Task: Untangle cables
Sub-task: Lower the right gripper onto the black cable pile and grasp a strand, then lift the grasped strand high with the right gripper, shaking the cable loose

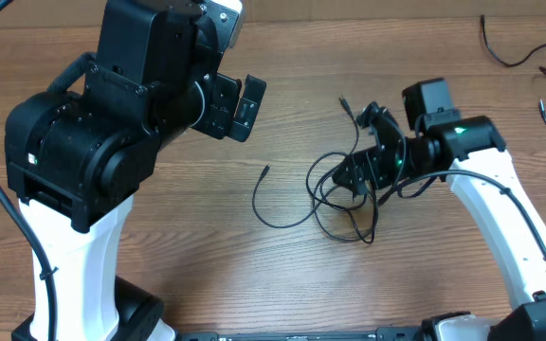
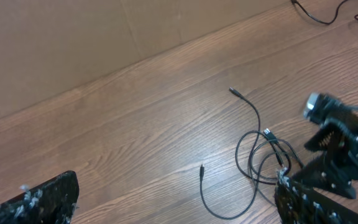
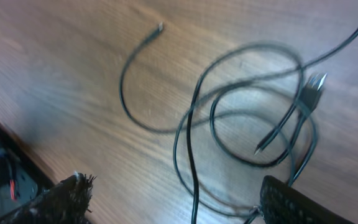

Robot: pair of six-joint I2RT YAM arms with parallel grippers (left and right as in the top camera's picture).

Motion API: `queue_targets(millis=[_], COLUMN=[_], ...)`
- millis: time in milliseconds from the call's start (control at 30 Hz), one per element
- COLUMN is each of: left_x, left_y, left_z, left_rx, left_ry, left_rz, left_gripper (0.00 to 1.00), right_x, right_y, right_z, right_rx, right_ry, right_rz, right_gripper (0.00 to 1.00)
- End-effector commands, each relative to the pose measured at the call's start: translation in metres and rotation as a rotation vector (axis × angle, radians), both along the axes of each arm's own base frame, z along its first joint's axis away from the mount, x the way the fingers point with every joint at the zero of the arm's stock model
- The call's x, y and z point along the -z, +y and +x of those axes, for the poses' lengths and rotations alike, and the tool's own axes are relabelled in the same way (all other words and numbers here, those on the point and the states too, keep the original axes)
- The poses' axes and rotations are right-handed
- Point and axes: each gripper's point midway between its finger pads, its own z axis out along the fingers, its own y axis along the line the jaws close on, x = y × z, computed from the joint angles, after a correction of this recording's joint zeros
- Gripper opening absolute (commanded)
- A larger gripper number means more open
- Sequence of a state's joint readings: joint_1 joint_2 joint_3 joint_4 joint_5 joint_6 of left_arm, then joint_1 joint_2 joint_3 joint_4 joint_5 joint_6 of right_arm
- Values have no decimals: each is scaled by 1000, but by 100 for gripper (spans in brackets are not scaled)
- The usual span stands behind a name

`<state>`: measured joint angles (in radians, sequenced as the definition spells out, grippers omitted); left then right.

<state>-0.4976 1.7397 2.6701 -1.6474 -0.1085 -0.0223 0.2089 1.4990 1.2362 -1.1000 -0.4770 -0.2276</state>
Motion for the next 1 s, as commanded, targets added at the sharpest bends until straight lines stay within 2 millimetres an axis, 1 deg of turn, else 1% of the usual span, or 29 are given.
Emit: queue_targets(millis=[0, 233, 333, 433, 467, 500, 533, 567, 633, 733, 800, 900, 967], left_x=[3, 5, 6, 7, 8, 9, 10, 12, 16, 23, 28, 28, 25], left_y=[-2, -1, -1, -2, -2, -3, -3, -4, -5, -7, -8, -11, -10], left_z=[1, -1, 0, 1, 2, 3, 3, 5, 8, 12, 13, 9, 8], left_rx=[9, 9, 9, 9, 9, 9, 9, 9, 9, 10, 10, 29, 31], left_ry=[8, 20, 21, 25, 28, 31, 34, 38, 48, 70, 87, 98, 87], left_rz=[8, 14, 14, 16, 18, 20, 21, 23, 29, 42, 49, 36, 35], left_gripper=[100, 100, 100, 100, 100, 100, 100, 100, 100, 100, 100, 100, 100], right_x=[22, 71, 86, 97, 100, 103, 106, 109, 111, 111, 104, 79, 51], right_y=[-1, 3, 2, 0, -1, -2, -3, -3, -3, -2, 5, 18, 23], right_z=[-13, -33, -42, -51, -54, -57, -59, -61, -63, -59, -55, -39, -20], right_rx=[-20, 20, 21, 21, 21, 21, 21, 21, 28, 38, 44, 46, 70], right_ry=[37, 104, 128, 149, 157, 165, 171, 175, 179, 168, 163, 136, 95], right_rz=[-30, -29, -31, -34, -36, -39, -40, -41, -41, -35, 8, 81, 103], right_gripper=[80, 80, 80, 80, 72, 46, 16, 4, 4, 4, 4, 4, 4])
